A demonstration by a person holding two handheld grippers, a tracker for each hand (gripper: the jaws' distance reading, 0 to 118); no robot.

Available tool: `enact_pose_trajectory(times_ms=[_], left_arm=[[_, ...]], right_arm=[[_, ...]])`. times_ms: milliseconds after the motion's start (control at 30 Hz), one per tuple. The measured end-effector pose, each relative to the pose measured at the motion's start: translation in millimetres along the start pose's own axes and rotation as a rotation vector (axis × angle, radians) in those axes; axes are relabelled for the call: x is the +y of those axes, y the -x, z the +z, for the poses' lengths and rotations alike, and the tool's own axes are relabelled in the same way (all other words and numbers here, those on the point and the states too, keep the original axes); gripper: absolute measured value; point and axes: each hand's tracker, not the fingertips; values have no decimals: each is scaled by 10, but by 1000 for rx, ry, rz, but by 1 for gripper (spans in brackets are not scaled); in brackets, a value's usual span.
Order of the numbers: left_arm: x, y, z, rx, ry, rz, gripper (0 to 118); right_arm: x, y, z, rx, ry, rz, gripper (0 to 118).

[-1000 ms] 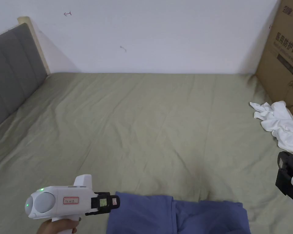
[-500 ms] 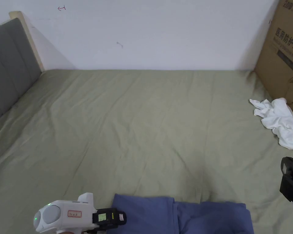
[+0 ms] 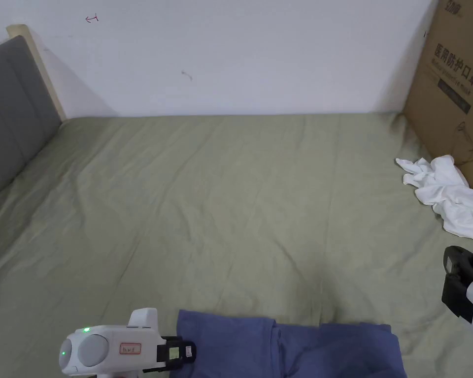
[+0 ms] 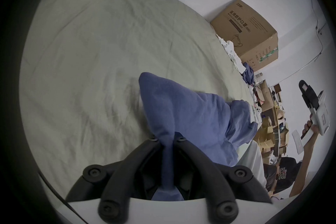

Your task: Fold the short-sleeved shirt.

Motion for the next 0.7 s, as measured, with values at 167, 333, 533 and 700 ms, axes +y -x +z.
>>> enact_pose_trajectory(times_ms=[167,333,533,700], left_arm=[[78,138,420,90,-61,-23,7],[131,96,961,192,-70,-56,7],[305,-431,1112,302,-50,-70,7],[401,-1169,834,164,-12,-138,7]], right_arm=[[43,2,34,12,-23,-9,0],[71,32,73,38,-43,-9,0],[86,49,103,60,-60,-13,0],[88,24,121,74,-67,-23,0]])
